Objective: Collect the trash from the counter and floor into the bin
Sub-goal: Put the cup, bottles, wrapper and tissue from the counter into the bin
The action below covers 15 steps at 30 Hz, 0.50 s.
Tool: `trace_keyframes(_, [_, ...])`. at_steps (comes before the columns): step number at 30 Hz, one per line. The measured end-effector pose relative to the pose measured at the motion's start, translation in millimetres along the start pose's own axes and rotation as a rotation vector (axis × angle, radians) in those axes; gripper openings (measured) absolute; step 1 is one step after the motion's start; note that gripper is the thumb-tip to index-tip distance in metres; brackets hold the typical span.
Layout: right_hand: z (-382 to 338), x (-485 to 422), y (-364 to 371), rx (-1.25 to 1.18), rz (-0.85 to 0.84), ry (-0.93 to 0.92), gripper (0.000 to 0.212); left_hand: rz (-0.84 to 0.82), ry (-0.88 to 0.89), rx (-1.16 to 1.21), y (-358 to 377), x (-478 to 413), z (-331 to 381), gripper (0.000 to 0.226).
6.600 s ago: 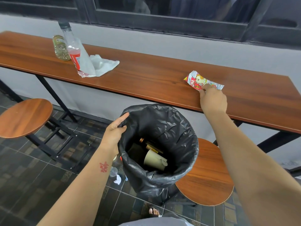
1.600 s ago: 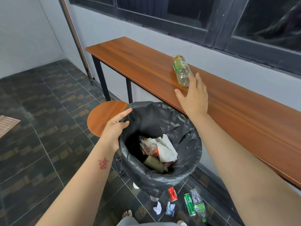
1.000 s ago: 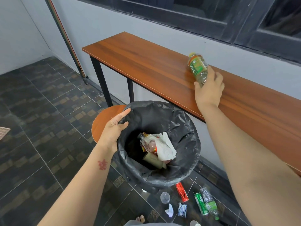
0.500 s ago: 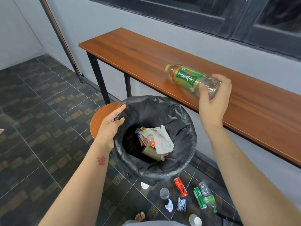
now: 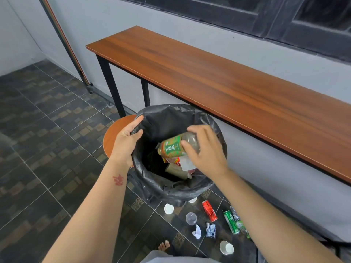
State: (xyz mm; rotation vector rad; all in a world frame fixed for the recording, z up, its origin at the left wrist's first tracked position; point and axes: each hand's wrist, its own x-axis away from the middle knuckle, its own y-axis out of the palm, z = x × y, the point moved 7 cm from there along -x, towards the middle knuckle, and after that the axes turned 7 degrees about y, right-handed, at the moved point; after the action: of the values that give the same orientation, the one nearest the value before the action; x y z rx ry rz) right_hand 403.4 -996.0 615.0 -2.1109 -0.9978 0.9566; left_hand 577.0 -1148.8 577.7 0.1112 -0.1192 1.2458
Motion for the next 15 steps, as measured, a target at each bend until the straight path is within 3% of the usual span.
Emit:
trace_keyframes(5, [18.1, 22.9, 58.2, 0.146, -0.353, 0.02, 0.048, -0.012, -0.009, -0.004, 1.9, 0.9, 0.2, 0.043])
trace_keyframes(9, [24.6, 28.0, 75.3, 0.236, -0.529, 0.016, 0.051, -0.023, -0.022, -0.014, 2.9, 0.5, -1.5, 0.042])
trace_keyframes(12, [21.9, 26.6, 74.6, 0.321, -0.525, -0.095, 0.051, -0.006, -0.024, 0.008, -4.0, -2.6, -2.7, 0.045])
trace_keyframes(15, [25.5, 20.7, 60.1, 0.353, -0.386, -0.074, 0.059, 0.006, -0.02, -0.009, -6.3, -2.5, -2.0, 0.045])
